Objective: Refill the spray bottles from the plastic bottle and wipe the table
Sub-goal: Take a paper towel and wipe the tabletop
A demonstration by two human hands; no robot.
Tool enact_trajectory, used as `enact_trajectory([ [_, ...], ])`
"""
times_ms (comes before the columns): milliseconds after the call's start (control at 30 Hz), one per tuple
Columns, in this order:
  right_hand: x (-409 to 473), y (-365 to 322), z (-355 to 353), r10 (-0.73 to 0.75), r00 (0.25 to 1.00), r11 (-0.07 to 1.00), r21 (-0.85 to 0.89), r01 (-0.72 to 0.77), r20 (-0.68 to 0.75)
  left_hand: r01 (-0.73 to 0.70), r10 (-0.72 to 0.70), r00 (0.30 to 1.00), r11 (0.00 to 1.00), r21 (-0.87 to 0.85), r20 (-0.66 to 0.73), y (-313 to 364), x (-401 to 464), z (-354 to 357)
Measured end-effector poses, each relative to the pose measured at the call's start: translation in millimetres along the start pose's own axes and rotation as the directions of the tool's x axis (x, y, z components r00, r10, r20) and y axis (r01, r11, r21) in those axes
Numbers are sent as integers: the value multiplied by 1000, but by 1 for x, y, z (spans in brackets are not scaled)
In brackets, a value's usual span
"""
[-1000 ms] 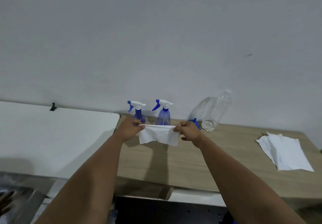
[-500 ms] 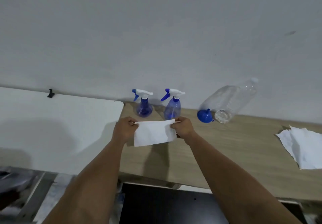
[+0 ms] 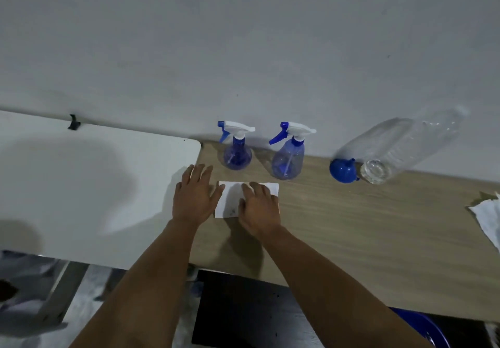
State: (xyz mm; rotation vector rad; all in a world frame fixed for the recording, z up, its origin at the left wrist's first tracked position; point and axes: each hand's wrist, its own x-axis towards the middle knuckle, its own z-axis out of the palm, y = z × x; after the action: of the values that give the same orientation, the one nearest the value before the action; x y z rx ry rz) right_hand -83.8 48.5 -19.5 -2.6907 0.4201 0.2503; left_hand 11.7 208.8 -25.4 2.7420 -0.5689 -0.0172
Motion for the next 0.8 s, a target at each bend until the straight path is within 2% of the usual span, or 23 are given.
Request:
enact_trajectory([
  [133, 12, -5, 22, -108, 982, 988, -96, 123, 155, 79, -79, 997, 976, -201, 7, -1, -1, -4],
  [233, 10, 4, 37, -148, 979, 979, -122, 165, 139, 150, -148, 989, 941, -303, 28, 5, -6, -6],
  [367, 1, 20, 48, -147, 985, 977, -142, 159, 93, 160, -155, 987, 933, -321, 40, 11, -17, -7],
  [567, -10, 63, 29, -125, 987, 979, -147, 139, 103, 101, -117, 992, 947, -305, -37, 23, -32, -1],
  [700, -19, 107, 15, -75, 994, 985, -150, 87, 82, 72, -86, 995, 973, -219, -56, 38, -42, 7],
  [800, -27, 149, 3, 0, 997, 992, -127, 9, 73, 91, -106, 994, 954, -287, -39, 65, -52, 20],
])
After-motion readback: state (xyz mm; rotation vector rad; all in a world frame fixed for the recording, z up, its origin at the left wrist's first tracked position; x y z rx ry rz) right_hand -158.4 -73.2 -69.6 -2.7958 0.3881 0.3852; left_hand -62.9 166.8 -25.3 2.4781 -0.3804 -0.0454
